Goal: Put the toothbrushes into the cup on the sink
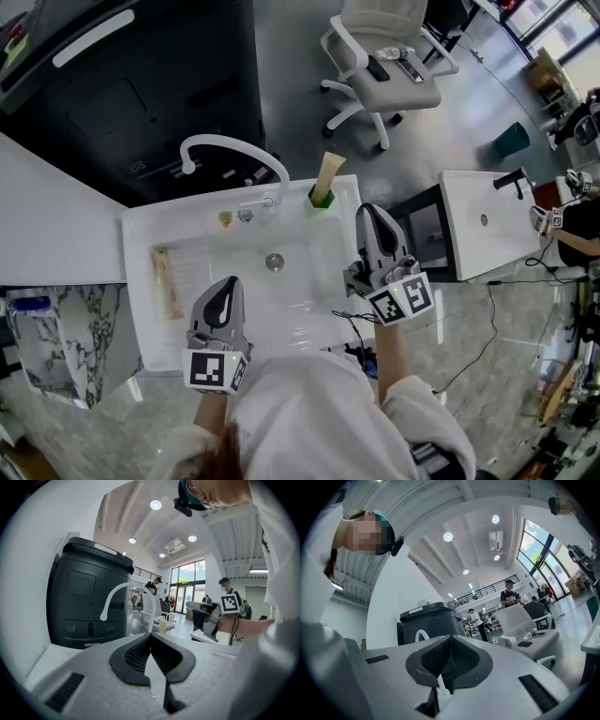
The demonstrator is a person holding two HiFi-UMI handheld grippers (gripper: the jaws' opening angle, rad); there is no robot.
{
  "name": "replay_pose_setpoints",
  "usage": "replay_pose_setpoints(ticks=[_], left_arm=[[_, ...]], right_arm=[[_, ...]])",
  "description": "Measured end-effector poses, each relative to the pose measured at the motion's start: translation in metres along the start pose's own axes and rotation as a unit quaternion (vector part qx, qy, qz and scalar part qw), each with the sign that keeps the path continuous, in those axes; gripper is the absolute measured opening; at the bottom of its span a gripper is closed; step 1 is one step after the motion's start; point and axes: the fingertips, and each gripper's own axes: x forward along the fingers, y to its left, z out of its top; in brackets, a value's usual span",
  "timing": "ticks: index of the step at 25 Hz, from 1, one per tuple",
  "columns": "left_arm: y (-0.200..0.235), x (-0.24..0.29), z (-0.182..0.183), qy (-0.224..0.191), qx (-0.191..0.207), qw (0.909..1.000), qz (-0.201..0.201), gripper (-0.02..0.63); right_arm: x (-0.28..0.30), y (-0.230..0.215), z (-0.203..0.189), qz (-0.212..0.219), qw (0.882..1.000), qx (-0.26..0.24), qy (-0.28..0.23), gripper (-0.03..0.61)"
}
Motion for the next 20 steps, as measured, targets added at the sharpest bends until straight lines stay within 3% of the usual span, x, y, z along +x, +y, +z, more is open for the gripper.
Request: replay_pose_setpoints(ticks=[6, 20], left_arm=[[0.012, -0.024, 0.012, -0.013, 0.015, 0.9998, 0.001, 0.012], [0.019, -0.077, 0.032, -0.036, 0.026, 0.9987, -0.027, 0.014]], right_arm=[[-0.03, 0.039, 0.026, 0.003, 0.999, -0.031, -0.006, 0.012], [-0.102, 0.11, 0.022, -0.032, 0.999, 0.03, -0.006, 0.012]])
